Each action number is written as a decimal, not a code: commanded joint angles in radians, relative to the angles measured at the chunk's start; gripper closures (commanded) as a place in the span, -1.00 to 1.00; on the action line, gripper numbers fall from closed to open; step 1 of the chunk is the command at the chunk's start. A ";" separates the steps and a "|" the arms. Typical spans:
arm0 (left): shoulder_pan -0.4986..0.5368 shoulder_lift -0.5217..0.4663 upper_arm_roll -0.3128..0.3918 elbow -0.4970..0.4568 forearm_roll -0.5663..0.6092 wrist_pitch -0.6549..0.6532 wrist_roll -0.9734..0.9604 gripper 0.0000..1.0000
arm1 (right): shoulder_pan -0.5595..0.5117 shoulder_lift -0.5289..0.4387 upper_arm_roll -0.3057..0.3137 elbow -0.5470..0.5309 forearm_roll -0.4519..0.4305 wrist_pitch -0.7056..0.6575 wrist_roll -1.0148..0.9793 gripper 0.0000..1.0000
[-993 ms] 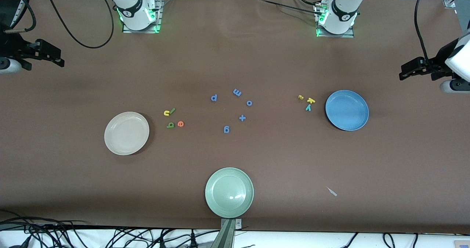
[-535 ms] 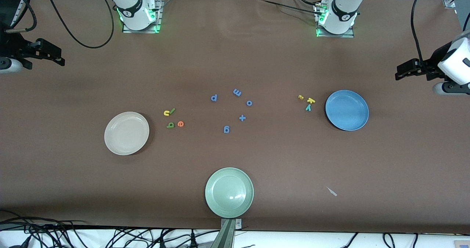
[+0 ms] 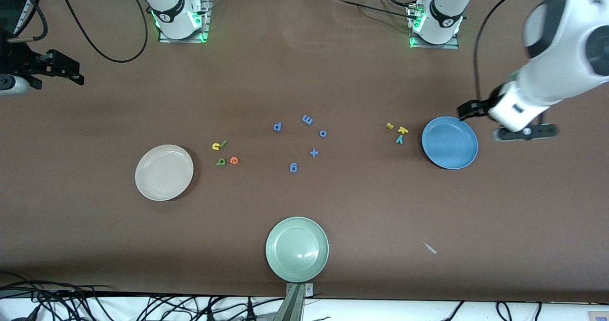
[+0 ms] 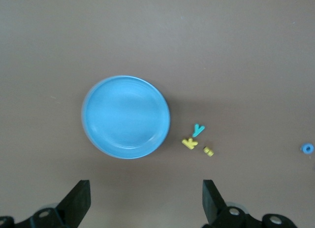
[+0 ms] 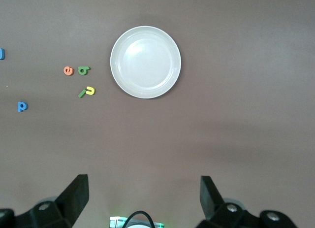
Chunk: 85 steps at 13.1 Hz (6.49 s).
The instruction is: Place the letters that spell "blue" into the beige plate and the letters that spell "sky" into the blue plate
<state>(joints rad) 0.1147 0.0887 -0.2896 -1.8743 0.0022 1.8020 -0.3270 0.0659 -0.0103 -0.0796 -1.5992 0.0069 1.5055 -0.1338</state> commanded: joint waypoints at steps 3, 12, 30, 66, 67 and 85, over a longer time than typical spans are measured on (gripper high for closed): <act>0.003 -0.012 -0.109 -0.314 -0.027 0.395 -0.387 -1.00 | -0.003 -0.022 0.003 -0.022 -0.012 -0.002 -0.009 -0.99; -0.049 0.140 -0.212 -0.523 0.039 0.810 -0.989 -0.64 | -0.001 -0.020 0.004 -0.022 -0.012 -0.001 -0.006 -0.99; 0.005 0.315 -0.210 -0.506 0.404 0.896 -1.327 -0.03 | 0.078 0.199 0.011 -0.042 0.019 0.156 0.068 -0.99; 0.284 0.227 -0.396 -0.557 0.280 0.796 -1.099 -0.23 | 0.373 0.599 0.012 -0.412 0.054 1.154 0.473 -0.47; 0.289 0.235 -0.396 -0.566 0.282 0.833 -1.115 -0.23 | 0.374 0.599 0.012 -0.410 0.054 1.154 0.473 -0.33; 0.287 0.335 -0.388 -0.563 0.521 0.875 -1.290 0.20 | 0.373 0.530 0.011 -0.459 0.054 1.048 0.465 -0.80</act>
<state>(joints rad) 0.3931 0.4133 -0.6776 -2.4392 0.4768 2.6660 -1.5778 0.4361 0.5310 -0.0659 -2.0445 0.0637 2.5465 0.3413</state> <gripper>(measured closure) 0.485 0.097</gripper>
